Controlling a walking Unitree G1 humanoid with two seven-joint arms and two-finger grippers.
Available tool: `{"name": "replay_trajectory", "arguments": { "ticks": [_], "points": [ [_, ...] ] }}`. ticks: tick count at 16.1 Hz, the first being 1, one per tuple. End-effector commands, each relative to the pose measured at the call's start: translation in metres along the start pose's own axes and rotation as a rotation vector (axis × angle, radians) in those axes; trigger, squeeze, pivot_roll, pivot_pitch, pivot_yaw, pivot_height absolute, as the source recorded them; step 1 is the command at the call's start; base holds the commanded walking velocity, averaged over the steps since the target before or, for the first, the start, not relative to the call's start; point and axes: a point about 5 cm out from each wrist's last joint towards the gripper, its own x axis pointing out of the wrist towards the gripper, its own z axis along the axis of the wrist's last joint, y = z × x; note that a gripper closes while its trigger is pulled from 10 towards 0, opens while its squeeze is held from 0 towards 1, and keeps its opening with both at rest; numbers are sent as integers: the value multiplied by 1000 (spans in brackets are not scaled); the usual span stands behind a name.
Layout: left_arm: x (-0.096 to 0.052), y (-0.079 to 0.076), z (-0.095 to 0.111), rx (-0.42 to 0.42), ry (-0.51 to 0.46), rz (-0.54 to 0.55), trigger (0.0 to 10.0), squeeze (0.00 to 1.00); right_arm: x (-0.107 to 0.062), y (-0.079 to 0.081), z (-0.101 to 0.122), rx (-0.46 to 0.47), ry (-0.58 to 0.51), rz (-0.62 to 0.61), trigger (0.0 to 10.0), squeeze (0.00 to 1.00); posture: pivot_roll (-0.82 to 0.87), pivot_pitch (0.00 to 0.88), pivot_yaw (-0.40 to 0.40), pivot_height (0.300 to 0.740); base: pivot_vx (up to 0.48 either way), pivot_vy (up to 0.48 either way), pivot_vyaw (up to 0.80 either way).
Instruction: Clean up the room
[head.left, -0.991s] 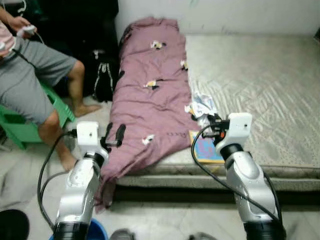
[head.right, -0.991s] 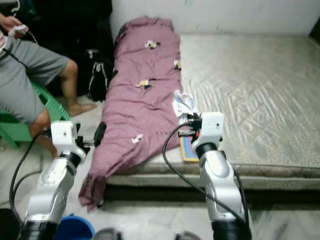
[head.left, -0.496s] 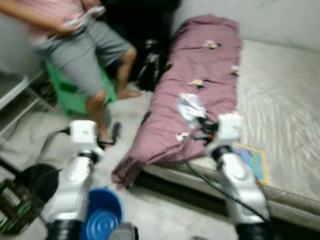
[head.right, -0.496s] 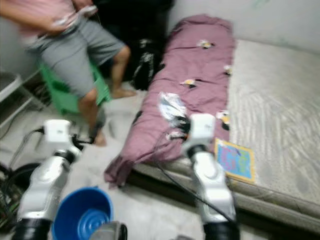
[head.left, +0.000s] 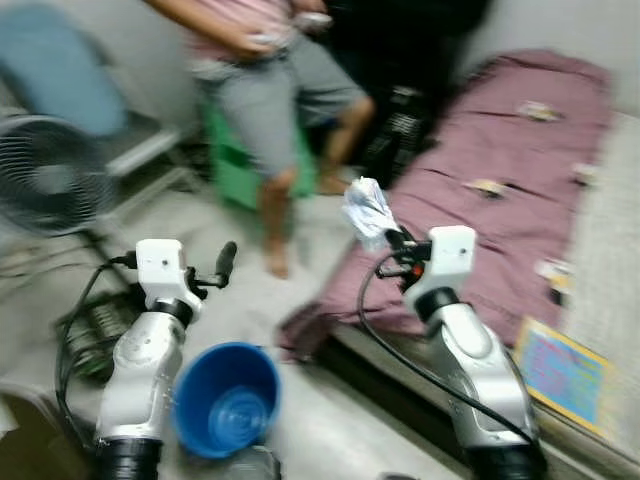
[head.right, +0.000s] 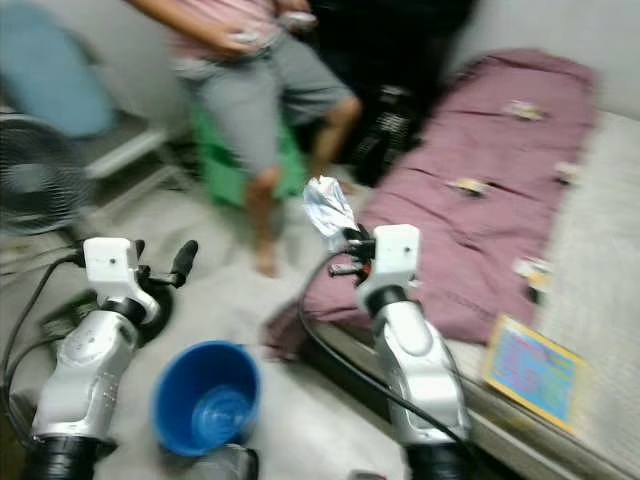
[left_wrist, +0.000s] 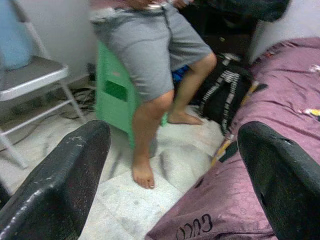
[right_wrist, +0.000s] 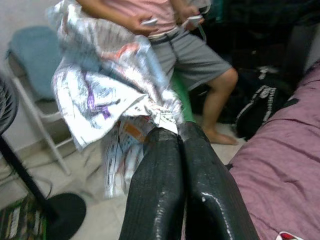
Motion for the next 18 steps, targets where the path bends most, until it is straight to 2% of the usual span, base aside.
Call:
{"name": "replay_trajectory", "arguments": {
  "ticks": [1, 3, 6, 11, 15, 16, 18],
  "points": [
    [0, 1, 1, 23, 7, -5, 10000, 0, 0, 0, 3, 3, -9, -1, 10000, 0, -33, 0, 16, 740, 0, 0, 800],
    [0, 5, 0, 27, 16, 8, 10000, 0, 0, 0, 2, 4, -7, 0, 10000, 0, -36, 0, 18, 740, 0, 0, 800],
    [0, -1, -1, -8, 10, -37, 10000, 0, 0, 0, 1, 5, -5, -2, 10000, 0, -34, 0, 21, 740, 0, 0, 800],
    [0, -1, -2, -14, 30, -57, 10000, 0, 1, 1, -1, 14, -5, -4, 10000, 0, -29, 0, 26, 740, 0, 0, 731],
    [-1, 1, -2, 16, 16, -25, 10000, 0, 5, 1, -2, 23, 0, -9, 10000, 0, 1, 0, 2, 740, 0, 0, 0],
    [-6, 4, -2, 6, 2, 19, 10000, 0, 10, 7, -5, 22, 16, 35, 10000, 0, 38, 0, -41, 740, 0, 0, 0],
    [-10, 8, -2, 0, -6, 52, 10000, 0, 17, 13, -4, 16, 20, 76, 10000, 0, 56, 0, -68, 740, 0, 0, 0]
  ]
}}
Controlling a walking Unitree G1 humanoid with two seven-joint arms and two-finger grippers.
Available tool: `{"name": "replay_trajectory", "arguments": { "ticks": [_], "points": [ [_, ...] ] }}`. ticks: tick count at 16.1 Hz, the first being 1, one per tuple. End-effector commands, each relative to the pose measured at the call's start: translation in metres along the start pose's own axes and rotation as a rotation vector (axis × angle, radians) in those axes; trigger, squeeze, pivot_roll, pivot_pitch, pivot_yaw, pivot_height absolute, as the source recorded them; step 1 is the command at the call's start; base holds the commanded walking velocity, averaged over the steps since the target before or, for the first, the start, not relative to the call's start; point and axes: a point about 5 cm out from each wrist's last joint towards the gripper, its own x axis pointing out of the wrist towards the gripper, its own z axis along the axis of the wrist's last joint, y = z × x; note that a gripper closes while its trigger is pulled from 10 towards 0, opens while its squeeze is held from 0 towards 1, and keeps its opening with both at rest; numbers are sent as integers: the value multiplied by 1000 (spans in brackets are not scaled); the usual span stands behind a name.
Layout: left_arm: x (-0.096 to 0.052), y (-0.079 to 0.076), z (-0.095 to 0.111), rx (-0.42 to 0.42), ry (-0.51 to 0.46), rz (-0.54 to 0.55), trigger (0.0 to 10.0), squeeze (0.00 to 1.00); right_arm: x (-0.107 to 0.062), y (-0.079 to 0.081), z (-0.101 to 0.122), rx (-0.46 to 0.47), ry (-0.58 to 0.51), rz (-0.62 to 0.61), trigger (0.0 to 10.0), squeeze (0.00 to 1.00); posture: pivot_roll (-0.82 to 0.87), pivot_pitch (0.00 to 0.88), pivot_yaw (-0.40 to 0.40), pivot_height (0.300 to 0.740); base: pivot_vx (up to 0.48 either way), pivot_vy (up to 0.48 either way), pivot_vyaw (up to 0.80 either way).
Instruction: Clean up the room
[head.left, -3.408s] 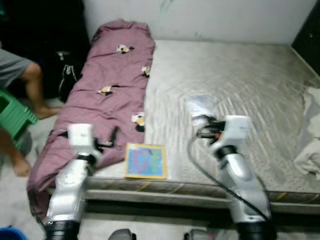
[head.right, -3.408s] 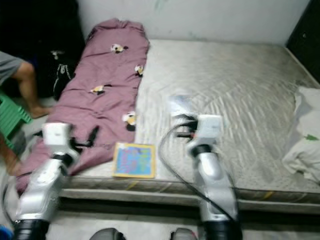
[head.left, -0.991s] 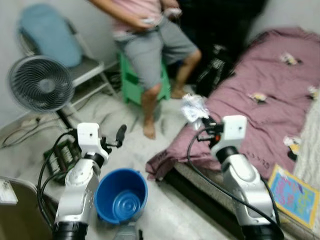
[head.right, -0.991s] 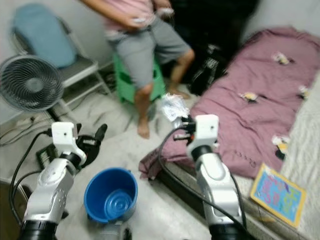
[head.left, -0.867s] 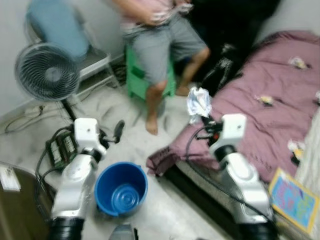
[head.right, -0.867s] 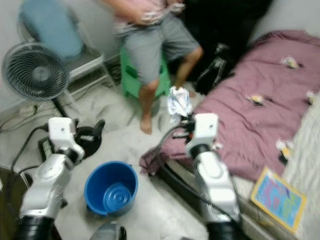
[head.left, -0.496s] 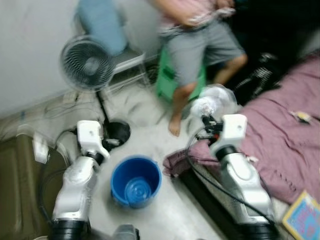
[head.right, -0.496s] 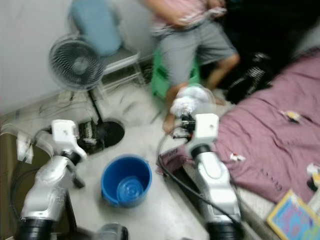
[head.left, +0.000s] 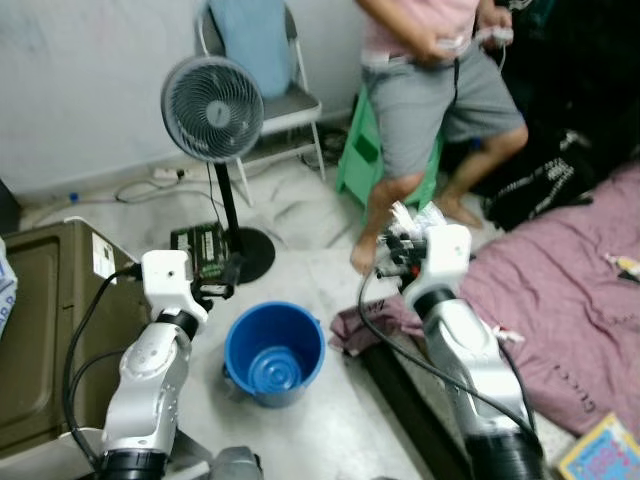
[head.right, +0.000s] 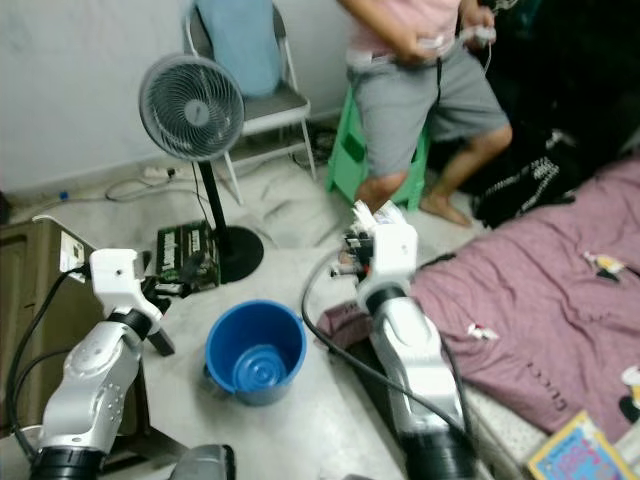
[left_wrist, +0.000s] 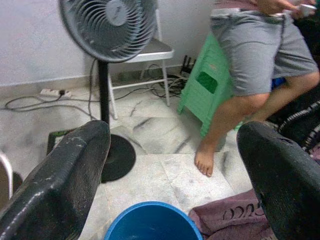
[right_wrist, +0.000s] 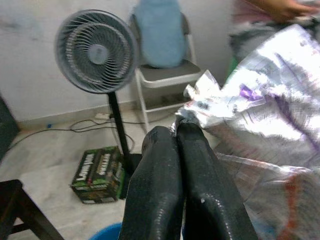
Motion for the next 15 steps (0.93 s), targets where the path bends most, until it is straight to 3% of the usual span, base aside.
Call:
{"name": "replay_trajectory", "arguments": {
  "ticks": [1, 5, 13, 15],
  "points": [
    [-4, 6, 7, 8, -39, 36, 10000, 0, 7, 4, 4, -6, -9, 30, 10000, 0, 68, 0, -80, 740, 0, 0, 0],
    [-2, 6, 10, 24, -57, -13, 10000, 0, 9, 4, 5, -17, -18, 28, 10000, 0, 48, 0, -61, 740, 0, 0, 0],
    [5, -5, 10, 12, -52, -73, 10000, 0, 0, -5, 1, -26, -20, -13, 10000, 0, 9, 0, -25, 740, 328, 0, 109],
    [5, -4, 10, 13, -50, -75, 10000, 0, 0, -4, 1, -30, -22, -10, 10000, 0, 9, 0, -24, 740, 349, 0, 800]
  ]
}}
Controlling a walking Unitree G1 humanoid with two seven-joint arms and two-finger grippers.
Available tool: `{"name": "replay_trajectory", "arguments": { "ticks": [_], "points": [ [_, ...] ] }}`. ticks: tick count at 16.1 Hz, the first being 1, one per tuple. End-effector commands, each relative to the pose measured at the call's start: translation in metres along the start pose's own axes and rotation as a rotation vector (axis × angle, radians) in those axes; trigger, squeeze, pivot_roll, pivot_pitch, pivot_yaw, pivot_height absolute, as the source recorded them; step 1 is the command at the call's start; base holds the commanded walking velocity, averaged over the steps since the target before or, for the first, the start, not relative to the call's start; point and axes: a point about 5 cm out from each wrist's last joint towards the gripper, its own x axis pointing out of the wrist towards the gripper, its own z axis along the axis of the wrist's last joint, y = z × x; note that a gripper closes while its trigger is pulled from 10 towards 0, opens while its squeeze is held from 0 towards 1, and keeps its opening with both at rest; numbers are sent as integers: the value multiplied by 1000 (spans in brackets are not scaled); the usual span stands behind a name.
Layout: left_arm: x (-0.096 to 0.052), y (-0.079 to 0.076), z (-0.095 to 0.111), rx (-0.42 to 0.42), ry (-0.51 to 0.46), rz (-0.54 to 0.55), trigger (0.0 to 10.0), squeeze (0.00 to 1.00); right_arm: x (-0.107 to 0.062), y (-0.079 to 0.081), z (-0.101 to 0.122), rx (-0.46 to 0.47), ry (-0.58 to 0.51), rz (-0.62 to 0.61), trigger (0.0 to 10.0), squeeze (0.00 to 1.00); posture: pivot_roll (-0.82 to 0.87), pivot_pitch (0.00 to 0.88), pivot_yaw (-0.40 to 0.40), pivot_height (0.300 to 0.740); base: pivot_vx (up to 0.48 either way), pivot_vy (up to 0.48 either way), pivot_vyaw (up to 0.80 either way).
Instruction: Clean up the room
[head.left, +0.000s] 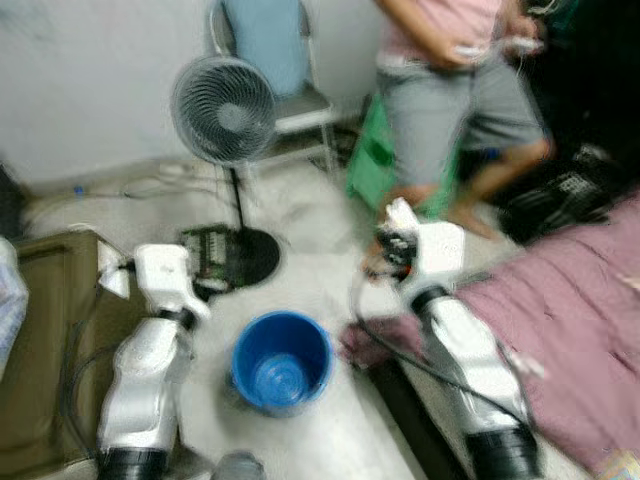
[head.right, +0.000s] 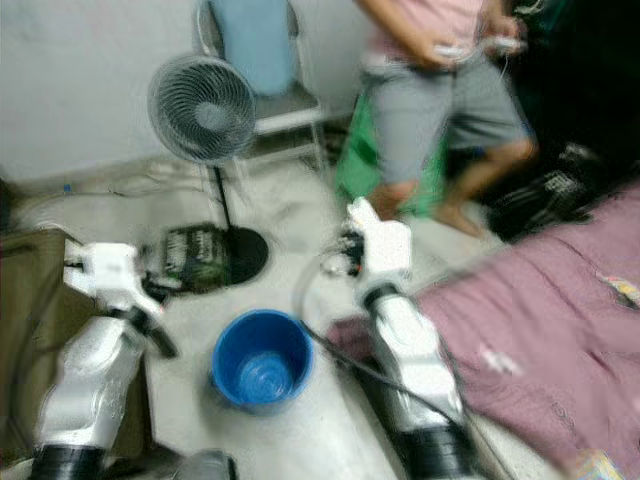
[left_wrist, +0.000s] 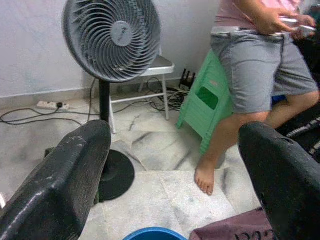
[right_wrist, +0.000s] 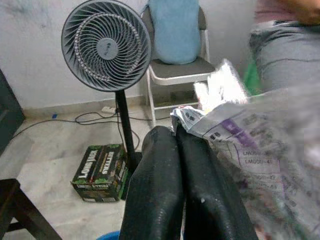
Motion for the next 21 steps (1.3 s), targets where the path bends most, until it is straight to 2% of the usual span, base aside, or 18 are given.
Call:
{"name": "replay_trajectory", "arguments": {
  "ticks": [1, 6, 11, 13, 21],
  "points": [
    [-2, 6, -1, 12, 9, 16, 10000, 0, 3, 6, 7, 1, -32, 16, 10000, 0, 9, 0, -22, 740, 345, 0, 800],
    [-1, 5, -1, 16, 14, 8, 10000, 0, 1, 6, 6, 7, -31, 15, 10000, 0, 3, 0, -17, 740, 298, 0, 291],
    [1, 7, -1, 7, 20, 24, 10000, 0, 0, 6, 5, -4, -27, 15, 10000, 0, -1, 0, -11, 740, 0, 0, 0],
    [-1, 6, -2, 19, 27, 21, 10000, 0, -1, 10, 5, 2, -36, 20, 10000, 0, 2, 0, -9, 740, 0, 0, 800],
    [-3, 7, -3, 38, 40, 17, 10000, 0, -1, 7, 2, 10, -21, -8, 10000, 0, 6, 0, -2, 740, 0, 0, 759]
  ]
}}
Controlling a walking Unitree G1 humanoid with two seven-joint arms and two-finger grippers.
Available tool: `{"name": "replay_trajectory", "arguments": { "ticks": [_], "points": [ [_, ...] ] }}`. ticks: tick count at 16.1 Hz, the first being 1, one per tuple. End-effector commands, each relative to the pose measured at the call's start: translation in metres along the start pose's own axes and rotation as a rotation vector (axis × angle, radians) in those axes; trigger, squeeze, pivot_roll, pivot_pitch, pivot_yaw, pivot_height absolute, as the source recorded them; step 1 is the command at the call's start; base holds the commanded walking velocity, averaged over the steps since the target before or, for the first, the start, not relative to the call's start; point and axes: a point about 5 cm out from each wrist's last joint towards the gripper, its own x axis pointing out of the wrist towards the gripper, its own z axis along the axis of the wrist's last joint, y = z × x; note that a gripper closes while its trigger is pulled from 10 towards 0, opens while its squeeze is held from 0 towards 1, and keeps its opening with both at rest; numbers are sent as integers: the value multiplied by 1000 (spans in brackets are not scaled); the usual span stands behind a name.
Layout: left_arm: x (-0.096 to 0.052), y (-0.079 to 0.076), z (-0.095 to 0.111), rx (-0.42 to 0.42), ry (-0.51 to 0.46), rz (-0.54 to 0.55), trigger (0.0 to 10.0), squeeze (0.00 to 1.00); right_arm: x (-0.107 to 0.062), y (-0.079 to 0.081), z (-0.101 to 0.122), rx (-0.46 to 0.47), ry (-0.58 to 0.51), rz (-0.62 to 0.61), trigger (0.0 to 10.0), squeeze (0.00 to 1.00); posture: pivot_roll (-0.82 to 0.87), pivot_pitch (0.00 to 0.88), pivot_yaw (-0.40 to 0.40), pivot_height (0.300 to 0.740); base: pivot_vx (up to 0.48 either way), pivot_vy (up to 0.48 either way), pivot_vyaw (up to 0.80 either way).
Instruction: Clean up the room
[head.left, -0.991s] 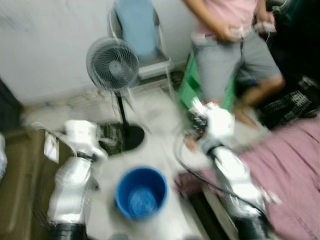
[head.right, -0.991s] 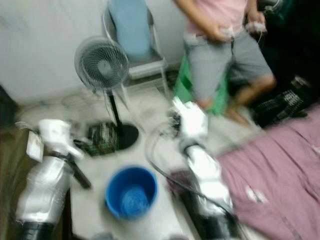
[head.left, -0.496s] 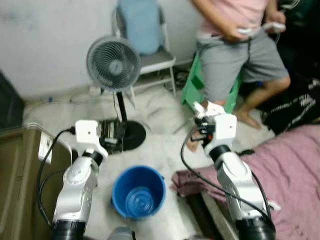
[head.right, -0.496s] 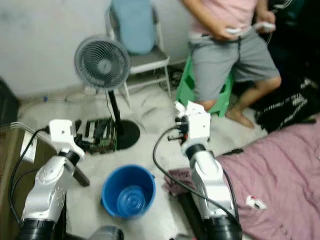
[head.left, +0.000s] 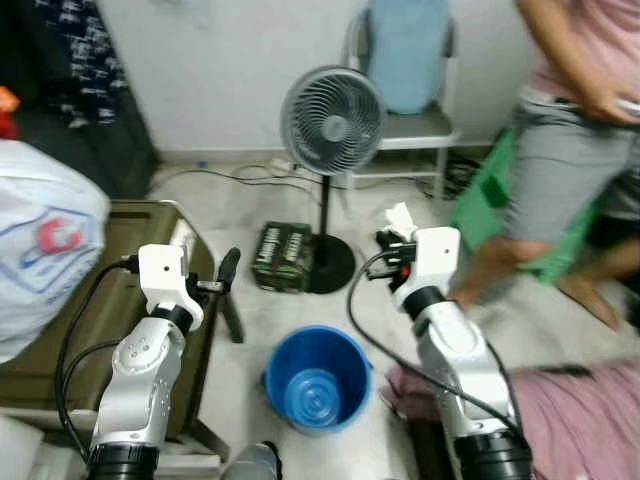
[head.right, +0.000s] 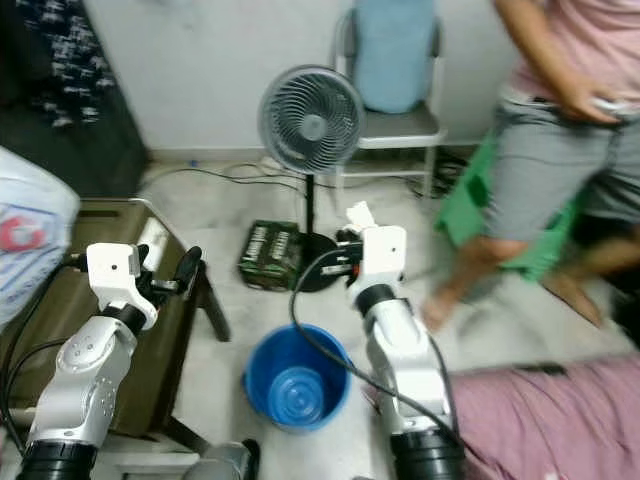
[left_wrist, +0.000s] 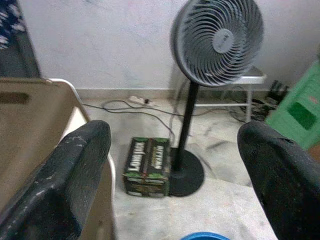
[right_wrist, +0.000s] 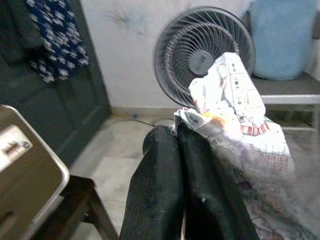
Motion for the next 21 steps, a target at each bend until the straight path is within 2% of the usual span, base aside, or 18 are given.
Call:
{"name": "replay_trajectory", "arguments": {
  "ticks": [1, 6, 7, 11, 12, 15, 18, 20, 21],
  "points": [
    [1, -3, 3, 11, -6, -9, 10000, 0, 0, -6, 4, -13, -9, -19, 10000, 0, 6, 0, -2, 740, 0, 0, 419],
    [0, -4, 3, 15, -7, -16, 10000, 0, 1, -6, 0, -23, 13, -20, 10000, 0, 12, 0, -9, 740, 0, 0, 0],
    [0, -2, 6, 67, -15, -42, 10000, 0, 3, -5, -5, -37, 42, -17, 10000, 0, 21, 0, -14, 740, 0, 0, 0],
    [-8, 10, 10, 127, 20, -104, 10000, 0, 13, -5, -26, -104, 166, -19, 10000, 0, 59, 0, -21, 740, 0, 0, 0],
    [-12, 11, 10, 143, 27, -109, 10000, 0, 16, -5, -30, -91, 189, -21, 10000, 0, 66, 0, -17, 740, 0, 0, 0],
    [-35, 16, 11, 175, 66, -135, 10000, 0, 25, -5, -49, -94, 280, -48, 10000, 0, 129, 48, 13, 740, 0, 0, 0],
    [-59, 9, 12, 200, 114, -172, 10000, 0, 32, -6, -70, -114, 384, -83, 10000, 0, 175, 111, 39, 740, 0, 0, 0],
    [-76, 11, 11, 199, 154, -167, 10000, 0, 36, -6, -78, -120, 437, -117, 10000, 0, 194, 152, 52, 740, 0, 0, 0],
    [-78, 11, 11, 201, 162, -168, 10000, 0, 37, -7, -78, -115, 443, -125, 10000, 0, 194, 152, 52, 740, 0, 0, 0]
  ]
}}
